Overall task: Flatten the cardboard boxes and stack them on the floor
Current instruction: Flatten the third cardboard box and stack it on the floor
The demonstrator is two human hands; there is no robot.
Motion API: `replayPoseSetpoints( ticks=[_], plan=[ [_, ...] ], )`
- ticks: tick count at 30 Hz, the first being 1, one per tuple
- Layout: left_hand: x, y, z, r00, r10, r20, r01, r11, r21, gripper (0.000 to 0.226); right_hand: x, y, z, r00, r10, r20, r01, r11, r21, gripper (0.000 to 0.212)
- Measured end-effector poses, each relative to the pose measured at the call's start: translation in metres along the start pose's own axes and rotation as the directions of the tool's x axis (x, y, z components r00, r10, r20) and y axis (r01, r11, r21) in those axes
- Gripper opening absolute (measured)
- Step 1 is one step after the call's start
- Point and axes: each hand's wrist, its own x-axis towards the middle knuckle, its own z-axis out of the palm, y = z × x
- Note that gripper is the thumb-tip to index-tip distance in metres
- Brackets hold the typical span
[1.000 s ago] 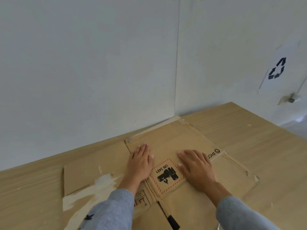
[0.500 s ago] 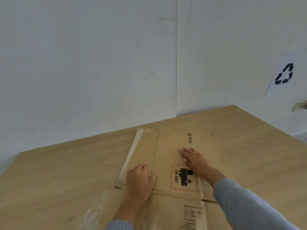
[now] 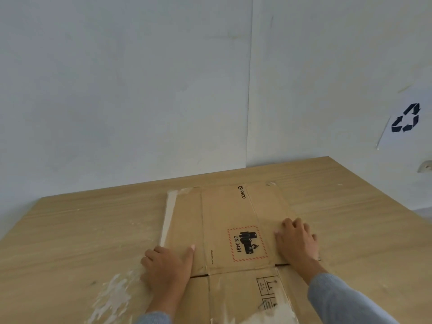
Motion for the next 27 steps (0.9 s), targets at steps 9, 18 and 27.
replayPoseSetpoints(
  ticks=[9,18,27],
  plan=[
    [-0.007,-0.003,-0.005,0.997,0.043,0.061,-0.027,0.969,-0.244,0.077,-0.02,0.037,-0.02,0.959,0.259,0.119,-0.267,0.962,0.063,0.07],
    [-0.005,-0.014,-0.024,0.999,0.016,-0.03,-0.024,0.946,-0.323,0.049,-0.014,0.036,-0.04,0.976,0.18,0.119,-0.201,0.958,0.204,0.04],
    [-0.002,0.004,-0.051,0.974,0.144,-0.173,-0.188,0.941,-0.28,0.049,-0.008,0.035,-0.068,0.986,0.161,0.036,-0.164,0.928,0.336,0.027]
  ],
)
